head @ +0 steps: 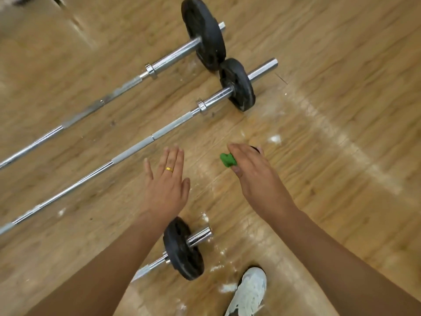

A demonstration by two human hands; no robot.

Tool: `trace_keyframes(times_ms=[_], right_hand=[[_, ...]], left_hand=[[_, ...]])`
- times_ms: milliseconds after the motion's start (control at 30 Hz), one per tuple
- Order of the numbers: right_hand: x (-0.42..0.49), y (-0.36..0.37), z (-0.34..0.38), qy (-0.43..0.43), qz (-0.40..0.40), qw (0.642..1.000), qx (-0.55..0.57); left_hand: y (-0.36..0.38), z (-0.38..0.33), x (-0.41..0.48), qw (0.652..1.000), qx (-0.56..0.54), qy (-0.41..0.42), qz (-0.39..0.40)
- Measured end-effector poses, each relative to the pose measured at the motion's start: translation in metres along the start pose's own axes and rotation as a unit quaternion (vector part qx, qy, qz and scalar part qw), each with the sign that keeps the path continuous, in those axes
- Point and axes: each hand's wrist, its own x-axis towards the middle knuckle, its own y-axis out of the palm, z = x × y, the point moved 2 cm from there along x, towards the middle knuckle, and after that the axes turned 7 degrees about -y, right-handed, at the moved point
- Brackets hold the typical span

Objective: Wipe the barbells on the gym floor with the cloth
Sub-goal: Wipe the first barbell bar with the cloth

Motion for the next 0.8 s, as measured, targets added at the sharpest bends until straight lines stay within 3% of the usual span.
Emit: trace_keyframes(times_ms=[233,567,800], right_hand=[[0.093,0.0,-0.012,0.031,-0.016,0.999,-0.005],[0.208,0.051,-0.094,0.104,0.007,0.991,-0.087],[0.242,0.02,-0.19,0.123,0.003,0.989,-0.078]], left_hand=[[-0.031,0.022,0.098,0.999,0.012,0.051,-0.001],[0.031,0.036,0.239,0.99,-0.028,0.104,0.091],[0.04,-0.015,0.265,0.992,-0.016,0.054,0.114]])
